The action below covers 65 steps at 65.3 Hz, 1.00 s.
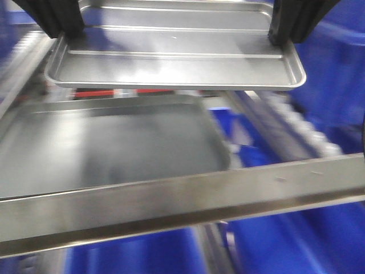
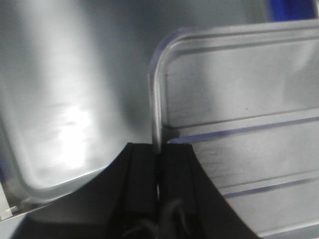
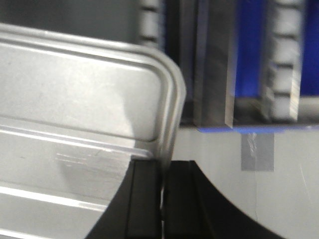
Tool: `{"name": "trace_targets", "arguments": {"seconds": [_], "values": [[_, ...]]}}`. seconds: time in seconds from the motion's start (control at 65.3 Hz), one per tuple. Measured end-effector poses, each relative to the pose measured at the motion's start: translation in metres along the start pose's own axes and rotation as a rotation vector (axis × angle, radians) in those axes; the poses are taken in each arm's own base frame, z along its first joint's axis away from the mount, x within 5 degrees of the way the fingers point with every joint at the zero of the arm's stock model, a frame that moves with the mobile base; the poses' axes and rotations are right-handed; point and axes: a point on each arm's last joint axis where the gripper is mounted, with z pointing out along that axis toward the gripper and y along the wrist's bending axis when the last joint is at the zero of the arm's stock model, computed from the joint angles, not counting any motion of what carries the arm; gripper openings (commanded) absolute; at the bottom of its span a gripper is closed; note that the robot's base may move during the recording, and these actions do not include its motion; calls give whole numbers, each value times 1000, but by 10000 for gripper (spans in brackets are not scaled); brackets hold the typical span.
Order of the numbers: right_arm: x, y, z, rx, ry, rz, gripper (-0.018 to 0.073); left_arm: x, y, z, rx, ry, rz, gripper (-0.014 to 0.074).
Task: Grab silver tray and place in blue box
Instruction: 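Hold the tray with both grippers while the base turns away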
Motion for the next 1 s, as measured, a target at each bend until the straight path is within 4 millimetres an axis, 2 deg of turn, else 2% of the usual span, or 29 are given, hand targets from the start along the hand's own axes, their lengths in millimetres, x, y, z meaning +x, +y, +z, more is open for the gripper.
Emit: {"name": "trace_targets", "arguments": {"seconds": [0.995], "values": [[0, 0, 0, 0, 0, 0, 57, 0, 0, 0, 1, -1, 0, -105]]}}
